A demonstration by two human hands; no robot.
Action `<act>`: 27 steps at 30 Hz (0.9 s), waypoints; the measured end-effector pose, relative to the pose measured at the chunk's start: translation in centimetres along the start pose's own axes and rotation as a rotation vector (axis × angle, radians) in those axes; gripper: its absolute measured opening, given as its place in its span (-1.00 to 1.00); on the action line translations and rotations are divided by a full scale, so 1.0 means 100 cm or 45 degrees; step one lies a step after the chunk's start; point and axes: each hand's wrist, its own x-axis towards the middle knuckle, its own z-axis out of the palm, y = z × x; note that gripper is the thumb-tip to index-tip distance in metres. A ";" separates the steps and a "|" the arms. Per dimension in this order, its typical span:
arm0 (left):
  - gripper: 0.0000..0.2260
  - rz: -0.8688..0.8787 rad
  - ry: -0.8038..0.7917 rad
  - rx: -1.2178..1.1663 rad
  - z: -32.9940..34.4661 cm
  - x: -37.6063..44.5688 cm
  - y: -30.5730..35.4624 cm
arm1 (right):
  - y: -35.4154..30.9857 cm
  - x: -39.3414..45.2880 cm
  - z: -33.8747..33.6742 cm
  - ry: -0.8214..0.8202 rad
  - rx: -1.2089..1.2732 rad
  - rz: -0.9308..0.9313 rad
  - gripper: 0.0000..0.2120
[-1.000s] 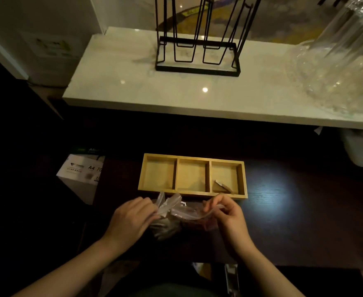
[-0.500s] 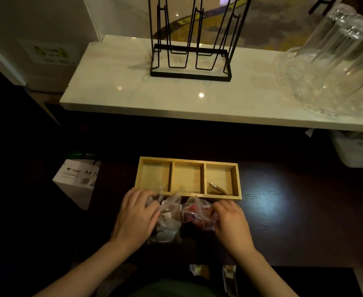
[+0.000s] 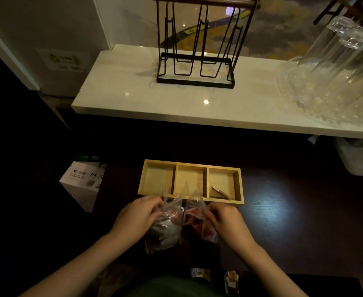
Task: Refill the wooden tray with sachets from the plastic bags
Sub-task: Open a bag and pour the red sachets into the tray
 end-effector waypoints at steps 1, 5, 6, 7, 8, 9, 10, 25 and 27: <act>-0.89 0.059 0.033 0.092 0.004 -0.001 -0.001 | -0.002 0.000 -0.003 -0.027 0.042 0.020 -0.88; -0.47 0.398 -0.080 0.471 0.030 -0.010 0.000 | -0.005 -0.006 -0.018 -0.165 0.334 0.129 -0.73; -0.40 0.446 -0.091 0.508 0.035 -0.012 0.001 | -0.005 -0.010 -0.025 -0.225 0.432 0.169 -0.74; -0.37 0.478 -0.114 0.520 0.039 -0.012 0.004 | -0.006 -0.013 -0.032 -0.282 0.543 0.210 -0.76; -0.38 0.504 -0.151 0.532 0.042 -0.010 0.006 | -0.006 -0.018 -0.040 -0.325 0.694 0.256 -0.78; -0.41 0.518 -0.169 0.530 0.045 -0.008 0.008 | -0.005 -0.022 -0.048 -0.356 0.858 0.304 -0.79; -0.45 0.527 -0.158 0.518 0.048 -0.003 0.009 | -0.004 -0.026 -0.055 -0.376 1.016 0.343 -0.80; -0.91 0.200 0.133 -0.452 -0.003 0.015 0.075 | -0.015 -0.033 -0.070 -0.035 1.724 0.364 -0.47; -0.84 0.090 -0.128 -0.876 -0.022 0.007 0.101 | -0.029 -0.032 -0.065 -0.024 1.580 0.328 -0.63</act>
